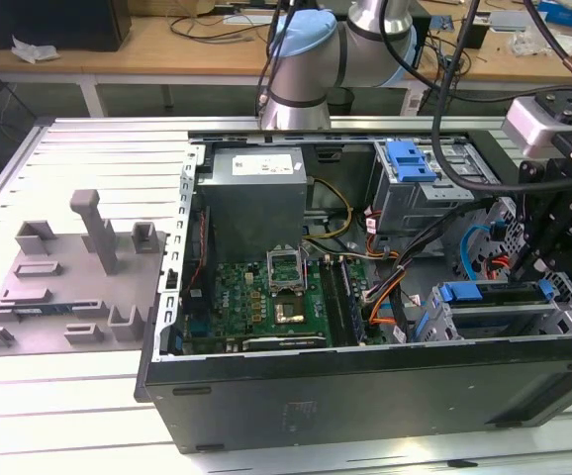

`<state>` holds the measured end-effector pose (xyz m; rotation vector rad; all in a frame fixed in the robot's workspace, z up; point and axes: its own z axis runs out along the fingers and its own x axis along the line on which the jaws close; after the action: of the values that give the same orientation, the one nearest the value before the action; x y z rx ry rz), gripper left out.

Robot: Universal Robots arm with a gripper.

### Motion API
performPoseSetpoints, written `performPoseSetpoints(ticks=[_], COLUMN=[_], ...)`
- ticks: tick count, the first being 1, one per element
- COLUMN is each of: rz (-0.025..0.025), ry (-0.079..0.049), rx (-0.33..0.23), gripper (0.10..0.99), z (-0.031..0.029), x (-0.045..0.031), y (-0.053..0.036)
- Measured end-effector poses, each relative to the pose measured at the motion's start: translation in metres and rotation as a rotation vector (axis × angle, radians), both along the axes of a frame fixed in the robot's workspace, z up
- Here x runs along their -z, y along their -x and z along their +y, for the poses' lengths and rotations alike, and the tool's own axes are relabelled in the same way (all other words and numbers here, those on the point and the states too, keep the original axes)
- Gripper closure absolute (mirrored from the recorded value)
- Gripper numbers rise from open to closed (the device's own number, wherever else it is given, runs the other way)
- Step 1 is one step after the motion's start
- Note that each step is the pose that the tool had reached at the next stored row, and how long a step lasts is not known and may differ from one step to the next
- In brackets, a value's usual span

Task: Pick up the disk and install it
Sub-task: 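Insert the first disk wire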

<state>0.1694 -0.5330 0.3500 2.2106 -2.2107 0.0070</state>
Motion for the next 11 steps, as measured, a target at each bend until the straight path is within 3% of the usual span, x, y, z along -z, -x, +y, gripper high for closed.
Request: performPoseSetpoints(ticks=[11], rz=[0.0], ry=[0.0], rx=[0.0], gripper=[0.918], z=[0.0], x=[0.0023], y=[0.0])
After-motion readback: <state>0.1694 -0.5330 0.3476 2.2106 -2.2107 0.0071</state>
